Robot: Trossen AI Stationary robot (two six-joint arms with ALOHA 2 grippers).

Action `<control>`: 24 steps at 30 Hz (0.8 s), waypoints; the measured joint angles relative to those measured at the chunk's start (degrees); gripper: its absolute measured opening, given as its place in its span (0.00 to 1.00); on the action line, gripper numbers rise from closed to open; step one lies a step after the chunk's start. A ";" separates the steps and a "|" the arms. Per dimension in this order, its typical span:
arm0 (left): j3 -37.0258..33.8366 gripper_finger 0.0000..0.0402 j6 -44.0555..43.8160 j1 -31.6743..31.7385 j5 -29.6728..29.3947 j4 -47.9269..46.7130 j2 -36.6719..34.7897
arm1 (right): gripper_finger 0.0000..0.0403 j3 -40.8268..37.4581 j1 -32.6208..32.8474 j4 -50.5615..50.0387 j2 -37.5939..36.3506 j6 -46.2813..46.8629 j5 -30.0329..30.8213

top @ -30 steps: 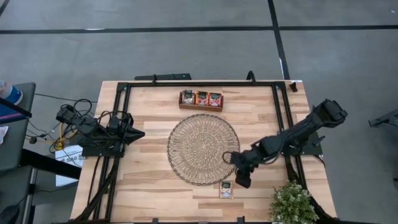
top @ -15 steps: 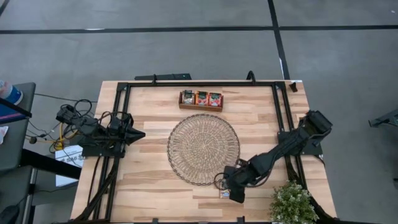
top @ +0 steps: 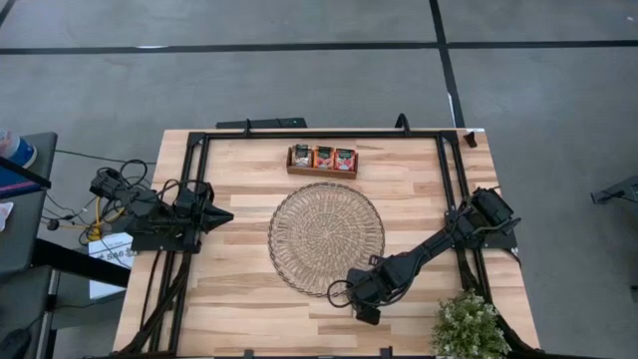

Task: Pick & Place Tea
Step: Put the brown tea bag into the left section of the wooden organizer

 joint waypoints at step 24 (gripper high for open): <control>0.00 0.05 -0.18 0.00 2.38 -0.55 0.00 | 0.23 -1.95 -0.84 -1.13 0.00 -2.26 0.41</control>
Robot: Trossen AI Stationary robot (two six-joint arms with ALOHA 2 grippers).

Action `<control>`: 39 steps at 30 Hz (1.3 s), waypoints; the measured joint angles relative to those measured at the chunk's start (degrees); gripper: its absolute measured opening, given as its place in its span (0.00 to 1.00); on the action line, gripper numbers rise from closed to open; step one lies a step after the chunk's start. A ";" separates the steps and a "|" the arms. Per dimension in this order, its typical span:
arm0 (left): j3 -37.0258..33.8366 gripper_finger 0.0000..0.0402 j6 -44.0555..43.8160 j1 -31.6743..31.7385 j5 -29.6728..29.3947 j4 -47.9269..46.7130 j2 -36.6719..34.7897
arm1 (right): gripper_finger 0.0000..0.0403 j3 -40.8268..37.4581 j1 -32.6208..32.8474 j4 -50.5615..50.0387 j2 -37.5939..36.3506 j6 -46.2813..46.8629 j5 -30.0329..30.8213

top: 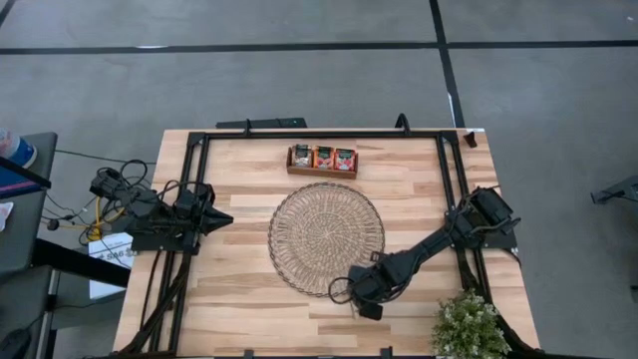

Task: Pick & Place Tea
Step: Put the brown tea bag into the left section of the wooden organizer

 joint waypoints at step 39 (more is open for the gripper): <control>-0.02 0.05 -0.13 0.00 2.40 -0.83 0.00 | 0.23 0.10 6.11 -8.81 -2.07 6.74 -0.39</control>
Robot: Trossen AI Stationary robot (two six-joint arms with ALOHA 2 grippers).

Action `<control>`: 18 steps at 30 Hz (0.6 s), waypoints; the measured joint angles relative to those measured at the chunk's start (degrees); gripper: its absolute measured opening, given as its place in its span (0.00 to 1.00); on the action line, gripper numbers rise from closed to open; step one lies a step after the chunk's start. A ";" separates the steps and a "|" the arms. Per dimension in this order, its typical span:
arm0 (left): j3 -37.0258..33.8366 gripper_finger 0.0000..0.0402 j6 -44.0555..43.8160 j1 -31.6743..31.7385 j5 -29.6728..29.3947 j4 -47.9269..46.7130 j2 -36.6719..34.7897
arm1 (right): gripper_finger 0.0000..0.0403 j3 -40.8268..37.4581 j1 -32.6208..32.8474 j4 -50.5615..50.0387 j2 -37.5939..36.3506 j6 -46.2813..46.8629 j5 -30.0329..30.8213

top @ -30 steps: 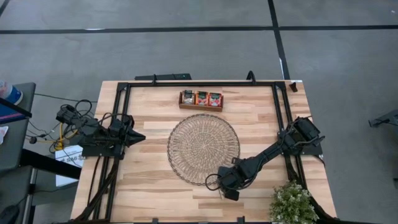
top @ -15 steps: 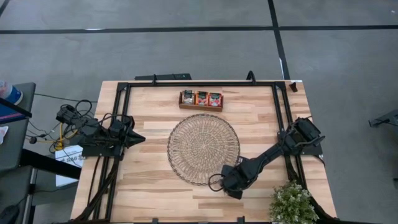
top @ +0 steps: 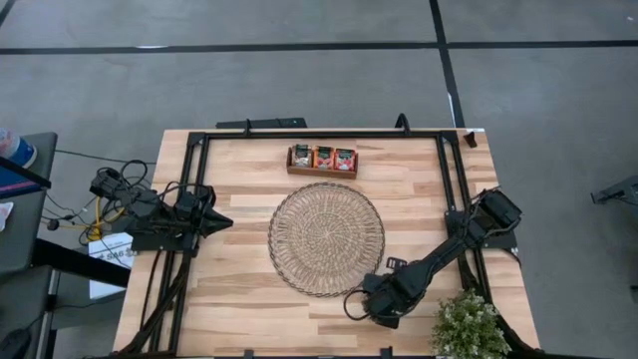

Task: Pick & Place Tea
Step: Put the brown tea bag into the left section of the wooden organizer

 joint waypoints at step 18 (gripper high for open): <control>0.00 0.05 0.00 0.00 0.01 0.02 0.00 | 0.23 0.12 -2.59 3.03 -3.69 -9.59 1.50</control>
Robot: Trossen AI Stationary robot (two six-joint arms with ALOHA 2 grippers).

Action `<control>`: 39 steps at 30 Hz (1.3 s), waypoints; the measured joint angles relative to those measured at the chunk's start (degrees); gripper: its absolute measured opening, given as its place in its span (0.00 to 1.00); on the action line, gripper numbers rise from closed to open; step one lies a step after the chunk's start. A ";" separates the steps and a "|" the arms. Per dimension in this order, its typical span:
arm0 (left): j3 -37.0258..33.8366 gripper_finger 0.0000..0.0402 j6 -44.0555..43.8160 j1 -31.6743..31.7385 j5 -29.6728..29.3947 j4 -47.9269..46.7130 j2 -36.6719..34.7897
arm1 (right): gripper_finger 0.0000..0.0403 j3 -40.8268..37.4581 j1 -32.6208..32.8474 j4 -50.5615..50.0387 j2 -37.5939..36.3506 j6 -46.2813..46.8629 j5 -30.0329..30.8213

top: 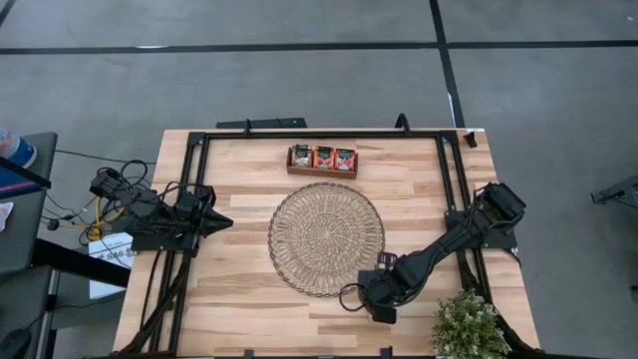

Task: Pick & Place Tea
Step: Put the brown tea bag into the left section of the wooden organizer

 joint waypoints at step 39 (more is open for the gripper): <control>-0.02 0.05 -0.07 -0.02 0.21 0.01 0.00 | 0.23 -3.96 0.27 4.54 0.12 -3.03 -1.55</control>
